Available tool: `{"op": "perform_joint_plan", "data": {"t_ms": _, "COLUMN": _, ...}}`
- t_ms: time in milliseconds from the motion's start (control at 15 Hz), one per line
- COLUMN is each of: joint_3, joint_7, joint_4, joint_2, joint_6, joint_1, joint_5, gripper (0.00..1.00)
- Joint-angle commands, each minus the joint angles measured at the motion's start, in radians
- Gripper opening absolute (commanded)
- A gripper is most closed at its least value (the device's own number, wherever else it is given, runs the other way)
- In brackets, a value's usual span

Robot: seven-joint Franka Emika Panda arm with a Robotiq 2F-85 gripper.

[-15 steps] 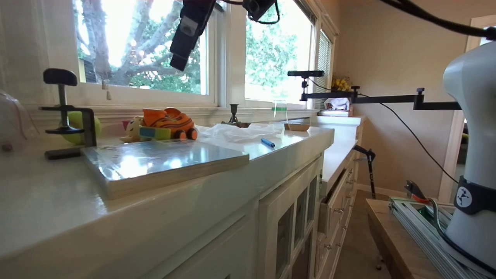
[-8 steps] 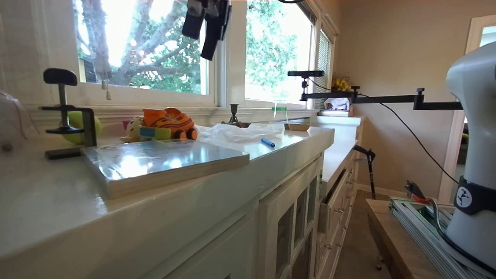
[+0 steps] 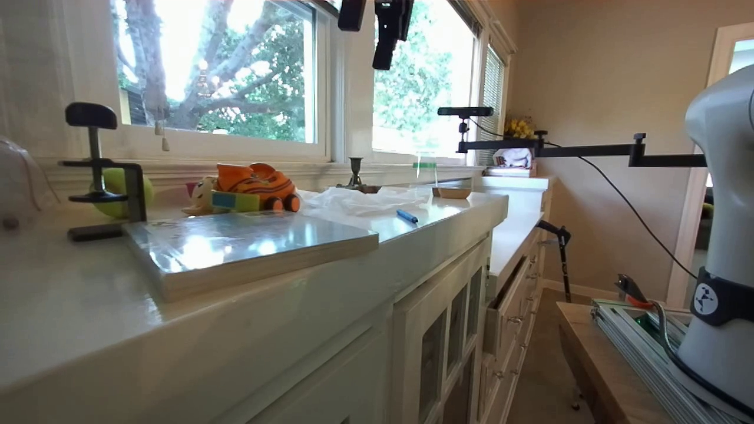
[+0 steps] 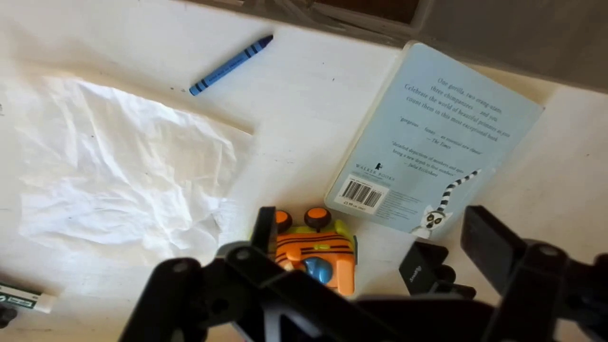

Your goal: Flip the children's book over

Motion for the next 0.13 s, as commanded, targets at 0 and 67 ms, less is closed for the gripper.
{"op": "perform_joint_plan", "data": {"t_ms": 0, "joint_3": 0.002, "joint_7": -0.001, "joint_4": 0.002, "joint_2": 0.003, "joint_6": -0.002, "joint_1": 0.000, "joint_5": 0.001, "gripper": 1.00}}
{"op": "perform_joint_plan", "data": {"t_ms": 67, "joint_3": 0.004, "joint_7": -0.001, "joint_4": 0.002, "joint_2": 0.008, "joint_6": -0.002, "joint_1": 0.000, "joint_5": 0.000, "gripper": 1.00}}
